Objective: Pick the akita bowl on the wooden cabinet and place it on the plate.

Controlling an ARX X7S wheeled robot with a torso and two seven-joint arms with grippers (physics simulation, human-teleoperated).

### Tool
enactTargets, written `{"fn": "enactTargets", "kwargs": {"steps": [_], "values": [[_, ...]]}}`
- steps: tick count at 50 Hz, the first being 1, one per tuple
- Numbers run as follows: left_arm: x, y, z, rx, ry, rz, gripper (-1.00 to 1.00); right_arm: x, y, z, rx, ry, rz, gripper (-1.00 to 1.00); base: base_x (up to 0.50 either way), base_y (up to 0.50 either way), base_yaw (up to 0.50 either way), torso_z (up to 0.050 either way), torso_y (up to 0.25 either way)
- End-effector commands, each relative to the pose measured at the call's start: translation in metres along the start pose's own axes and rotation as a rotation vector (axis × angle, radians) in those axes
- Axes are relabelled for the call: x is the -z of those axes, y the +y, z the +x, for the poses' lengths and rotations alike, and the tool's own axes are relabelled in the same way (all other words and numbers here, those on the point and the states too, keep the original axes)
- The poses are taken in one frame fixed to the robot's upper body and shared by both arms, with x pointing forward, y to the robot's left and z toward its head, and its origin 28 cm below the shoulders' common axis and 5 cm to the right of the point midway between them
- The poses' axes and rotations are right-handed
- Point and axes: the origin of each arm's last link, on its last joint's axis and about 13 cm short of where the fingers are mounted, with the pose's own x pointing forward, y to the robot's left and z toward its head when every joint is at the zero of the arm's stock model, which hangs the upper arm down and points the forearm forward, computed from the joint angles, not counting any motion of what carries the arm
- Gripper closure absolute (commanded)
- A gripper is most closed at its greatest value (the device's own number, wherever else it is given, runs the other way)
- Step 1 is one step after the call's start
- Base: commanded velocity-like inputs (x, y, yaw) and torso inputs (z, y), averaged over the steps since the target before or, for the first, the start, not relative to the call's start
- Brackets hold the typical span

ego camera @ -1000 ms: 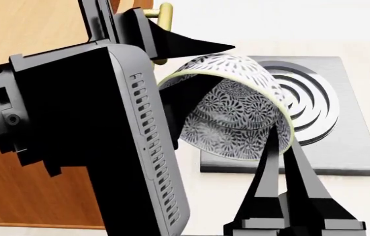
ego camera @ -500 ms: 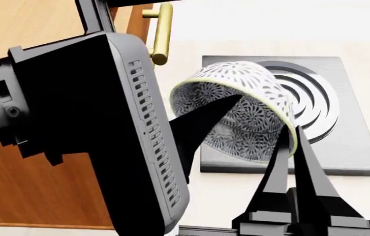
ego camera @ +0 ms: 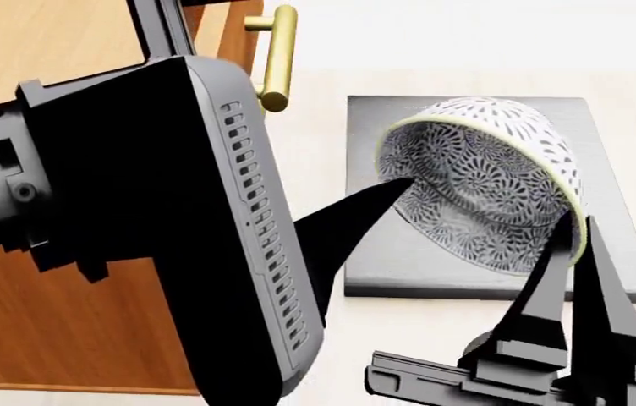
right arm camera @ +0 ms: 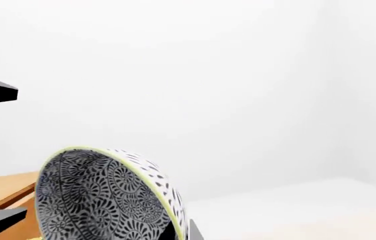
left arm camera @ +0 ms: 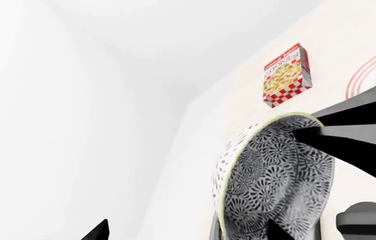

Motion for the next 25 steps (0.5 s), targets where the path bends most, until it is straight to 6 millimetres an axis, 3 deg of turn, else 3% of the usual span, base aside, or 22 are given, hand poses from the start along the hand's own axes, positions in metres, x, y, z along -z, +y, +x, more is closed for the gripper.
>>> {"fn": "enactTargets", "kwargs": {"steps": [1, 25], "values": [[0.000, 0.001, 0.000, -0.005, 0.001, -0.021, -1.00, -0.001, -0.011, 0.007, 0.145, -0.022, -0.029, 1.00, 0.00, 0.00, 0.00, 0.000, 0.000], [0.001, -0.001, 0.001, -0.014, -0.005, -0.008, -1.00, -0.009, -0.029, 0.010, 0.417, -0.026, 0.033, 1.00, 0.00, 0.00, 0.00, 0.000, 0.000]]}}
